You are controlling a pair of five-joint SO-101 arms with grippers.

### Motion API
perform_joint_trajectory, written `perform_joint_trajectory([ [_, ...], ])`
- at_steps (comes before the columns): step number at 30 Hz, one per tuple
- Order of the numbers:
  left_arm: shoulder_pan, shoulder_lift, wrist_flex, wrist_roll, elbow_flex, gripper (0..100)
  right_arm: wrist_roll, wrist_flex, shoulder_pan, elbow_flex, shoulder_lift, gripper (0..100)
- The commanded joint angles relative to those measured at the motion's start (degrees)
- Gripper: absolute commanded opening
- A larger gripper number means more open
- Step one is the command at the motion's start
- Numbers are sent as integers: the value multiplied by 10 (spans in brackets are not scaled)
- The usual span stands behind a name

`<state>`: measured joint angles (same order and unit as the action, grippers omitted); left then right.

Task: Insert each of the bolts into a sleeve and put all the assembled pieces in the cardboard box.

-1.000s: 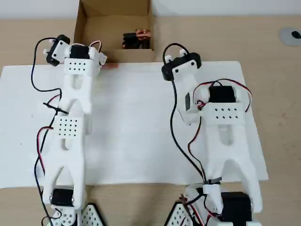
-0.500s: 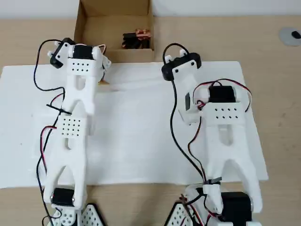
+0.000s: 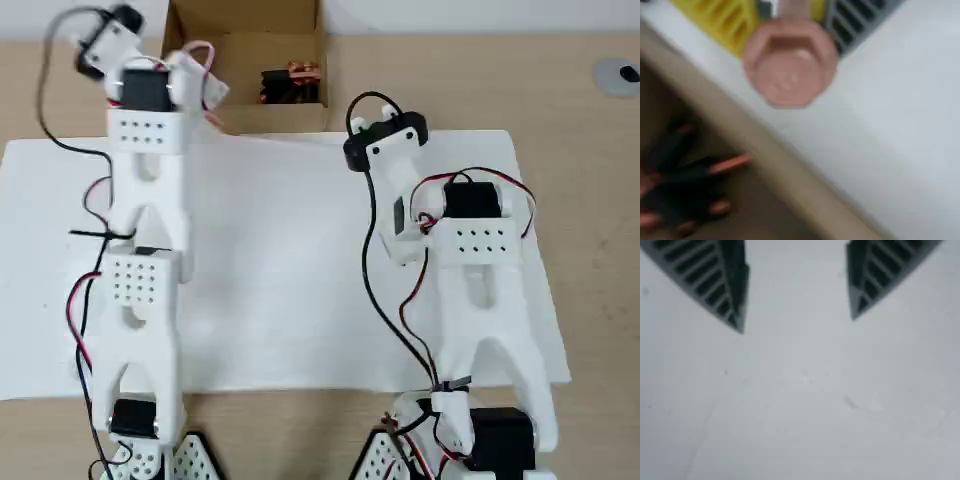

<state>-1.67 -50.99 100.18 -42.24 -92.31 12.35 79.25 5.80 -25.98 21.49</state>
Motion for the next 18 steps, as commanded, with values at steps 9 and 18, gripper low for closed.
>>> perform_joint_trajectory([
  [9,4,167,3,10,-26,2,-6,4,-7,-1,23,176],
  [18,0,313,5,58,91,2,-31,1,-7,4,22,176],
])
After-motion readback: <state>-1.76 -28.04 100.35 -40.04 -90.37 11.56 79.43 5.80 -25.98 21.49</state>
